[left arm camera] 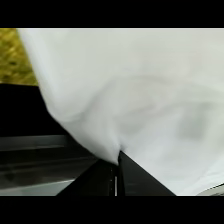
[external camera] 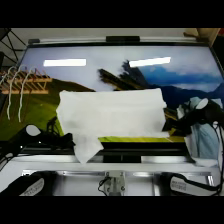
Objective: Fold the shirts.
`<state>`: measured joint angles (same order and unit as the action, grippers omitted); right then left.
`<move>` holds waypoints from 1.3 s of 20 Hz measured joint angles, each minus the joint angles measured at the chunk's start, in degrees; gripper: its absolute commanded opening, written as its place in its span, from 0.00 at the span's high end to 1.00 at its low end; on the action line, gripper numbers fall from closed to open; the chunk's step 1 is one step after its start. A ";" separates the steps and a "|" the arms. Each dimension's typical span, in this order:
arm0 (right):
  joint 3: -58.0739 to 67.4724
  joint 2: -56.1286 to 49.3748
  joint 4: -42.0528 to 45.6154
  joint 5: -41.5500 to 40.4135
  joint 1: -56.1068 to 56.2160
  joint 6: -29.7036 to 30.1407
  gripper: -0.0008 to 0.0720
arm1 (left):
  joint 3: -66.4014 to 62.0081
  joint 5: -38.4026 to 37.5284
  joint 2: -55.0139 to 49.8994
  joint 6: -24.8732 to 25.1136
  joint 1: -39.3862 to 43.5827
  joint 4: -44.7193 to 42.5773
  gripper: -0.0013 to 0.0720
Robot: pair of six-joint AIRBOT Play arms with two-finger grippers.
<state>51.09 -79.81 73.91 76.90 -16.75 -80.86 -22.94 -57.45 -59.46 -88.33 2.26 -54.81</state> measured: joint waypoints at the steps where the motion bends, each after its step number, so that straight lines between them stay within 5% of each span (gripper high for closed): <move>1: -0.72 0.00 -0.11 -1.11 0.20 -0.09 0.20 | 0.02 0.13 0.28 0.22 0.13 -0.11 0.93; 4: -2.47 0.09 -1.01 -3.52 0.66 -1.03 0.26 | 0.07 0.94 1.53 0.57 0.20 -0.83 0.93; 5: -2.80 0.09 -1.20 -3.85 0.68 -1.42 0.43 | 0.04 0.98 1.84 0.66 0.20 -0.85 0.93; 7: -3.39 0.04 -2.16 -5.40 0.81 -1.88 0.50 | 0.04 1.62 2.23 0.72 0.20 -0.96 0.93; 8: -3.54 0.04 -2.64 -6.03 0.83 -2.08 0.76 | 0.04 1.88 2.38 0.76 0.20 -0.83 0.93; 9: -3.69 -0.02 -2.73 -6.95 0.83 -2.54 0.91 | 0.02 2.05 2.47 0.90 0.17 -0.70 0.93; 19: 7.61 0.00 -6.29 -2.71 0.92 2.84 0.90 | -16.96 -4.09 2.25 8.35 -6.03 -5.68 0.94; 26: 19.58 -4.28 -9.94 -17.62 2.73 1.66 0.90 | -41.90 -4.17 -14.05 10.75 -8.15 -7.56 0.93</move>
<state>70.67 -84.09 63.96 59.29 -14.02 -79.20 -64.84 -61.63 -73.52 -77.58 -5.89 -62.37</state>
